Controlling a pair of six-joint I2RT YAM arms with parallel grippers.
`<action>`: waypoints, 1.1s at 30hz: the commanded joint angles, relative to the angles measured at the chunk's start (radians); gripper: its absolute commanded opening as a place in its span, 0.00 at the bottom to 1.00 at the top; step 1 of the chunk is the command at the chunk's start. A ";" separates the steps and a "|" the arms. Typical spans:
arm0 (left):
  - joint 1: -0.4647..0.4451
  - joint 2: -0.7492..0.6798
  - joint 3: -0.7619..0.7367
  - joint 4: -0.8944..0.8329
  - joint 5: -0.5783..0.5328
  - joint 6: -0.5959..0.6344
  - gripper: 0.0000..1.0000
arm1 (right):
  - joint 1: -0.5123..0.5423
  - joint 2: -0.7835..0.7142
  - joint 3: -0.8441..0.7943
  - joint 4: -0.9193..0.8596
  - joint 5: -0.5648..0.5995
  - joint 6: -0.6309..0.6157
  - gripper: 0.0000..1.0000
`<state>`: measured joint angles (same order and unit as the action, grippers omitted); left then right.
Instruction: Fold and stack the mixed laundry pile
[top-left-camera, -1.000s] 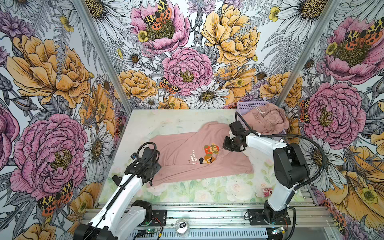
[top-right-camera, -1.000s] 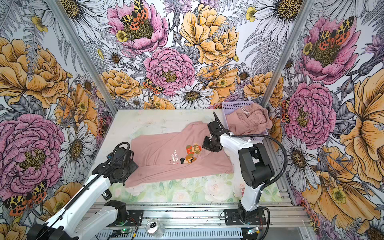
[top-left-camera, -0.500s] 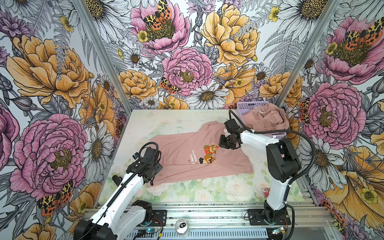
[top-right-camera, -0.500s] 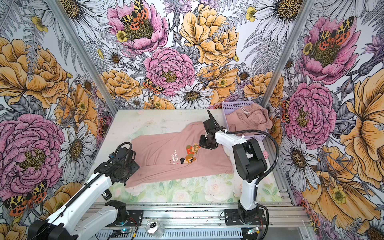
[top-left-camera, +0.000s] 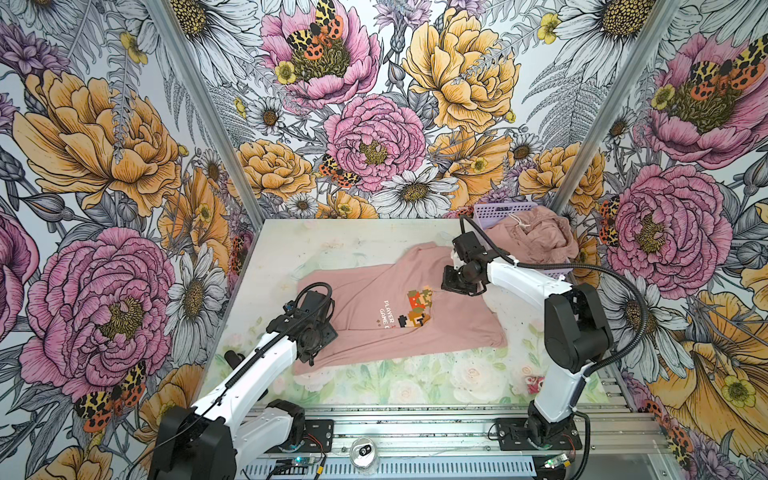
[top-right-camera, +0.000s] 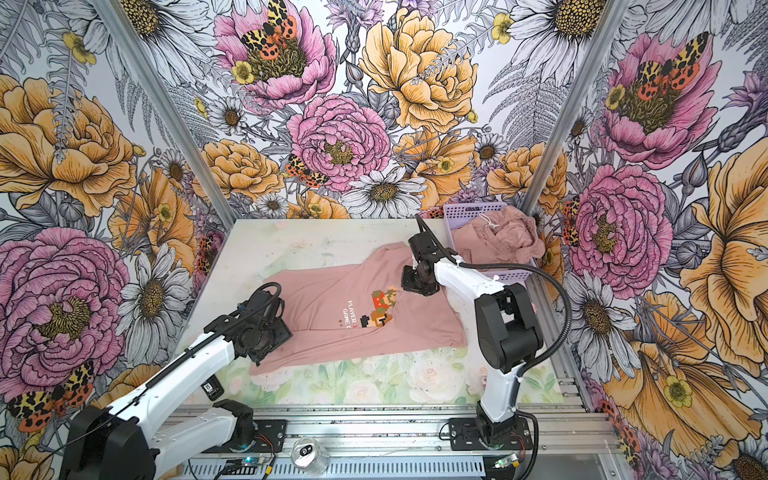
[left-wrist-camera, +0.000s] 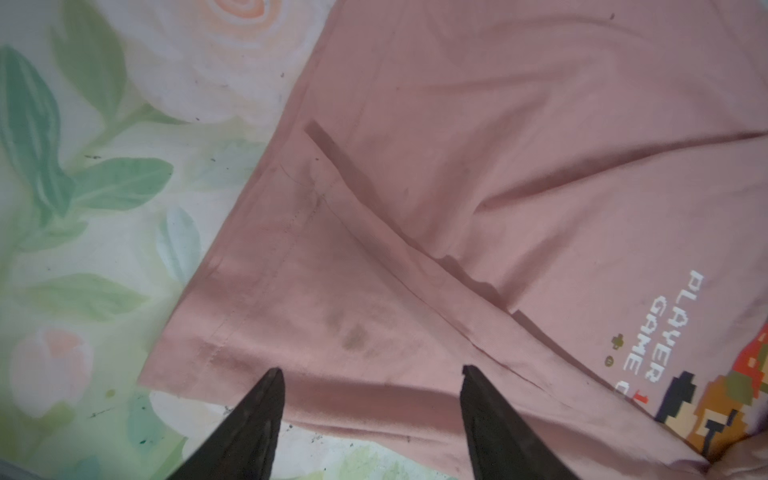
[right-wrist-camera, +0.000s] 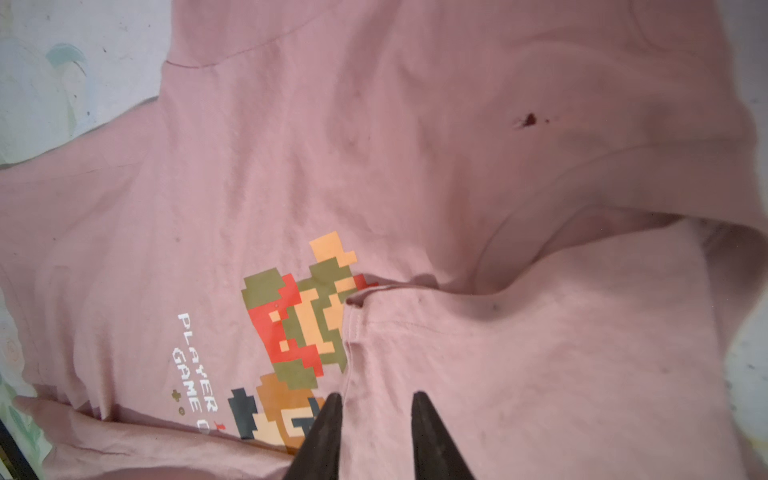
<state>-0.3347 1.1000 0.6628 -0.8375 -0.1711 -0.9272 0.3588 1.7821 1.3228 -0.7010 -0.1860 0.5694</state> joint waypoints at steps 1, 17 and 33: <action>-0.009 0.055 0.013 0.090 0.077 0.029 0.69 | -0.036 -0.089 -0.094 -0.047 0.043 -0.010 0.32; 0.069 0.239 -0.023 0.179 0.155 0.142 0.70 | -0.177 -0.213 -0.435 -0.040 0.096 0.031 0.34; 0.085 0.333 -0.030 0.185 0.157 0.150 0.65 | -0.256 -0.462 -0.586 -0.167 0.132 0.146 0.33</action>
<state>-0.2680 1.3670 0.6689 -0.6971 -0.0311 -0.7994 0.1009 1.3243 0.7498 -0.8688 -0.0883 0.6720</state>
